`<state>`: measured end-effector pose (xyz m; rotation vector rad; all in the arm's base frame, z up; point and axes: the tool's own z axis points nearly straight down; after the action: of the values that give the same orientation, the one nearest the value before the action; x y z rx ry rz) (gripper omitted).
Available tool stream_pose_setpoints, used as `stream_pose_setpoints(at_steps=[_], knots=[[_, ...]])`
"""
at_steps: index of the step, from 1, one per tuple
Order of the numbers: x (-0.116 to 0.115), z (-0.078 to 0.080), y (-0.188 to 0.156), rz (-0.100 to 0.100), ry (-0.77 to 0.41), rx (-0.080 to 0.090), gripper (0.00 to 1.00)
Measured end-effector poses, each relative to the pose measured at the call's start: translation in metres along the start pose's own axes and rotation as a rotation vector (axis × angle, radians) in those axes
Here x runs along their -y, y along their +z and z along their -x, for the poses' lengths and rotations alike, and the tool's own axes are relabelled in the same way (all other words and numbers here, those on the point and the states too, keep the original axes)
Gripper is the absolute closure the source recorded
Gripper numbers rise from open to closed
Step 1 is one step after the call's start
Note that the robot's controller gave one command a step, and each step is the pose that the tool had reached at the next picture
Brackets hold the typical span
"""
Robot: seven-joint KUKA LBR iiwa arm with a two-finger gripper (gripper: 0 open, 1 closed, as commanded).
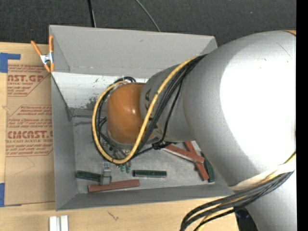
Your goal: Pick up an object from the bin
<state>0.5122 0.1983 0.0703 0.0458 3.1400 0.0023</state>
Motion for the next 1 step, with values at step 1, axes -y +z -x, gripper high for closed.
stream_pose_setpoints(at_steps=[1], knots=[[-0.0072,-0.01,0.0002,-0.002,0.106,0.001,0.0]])
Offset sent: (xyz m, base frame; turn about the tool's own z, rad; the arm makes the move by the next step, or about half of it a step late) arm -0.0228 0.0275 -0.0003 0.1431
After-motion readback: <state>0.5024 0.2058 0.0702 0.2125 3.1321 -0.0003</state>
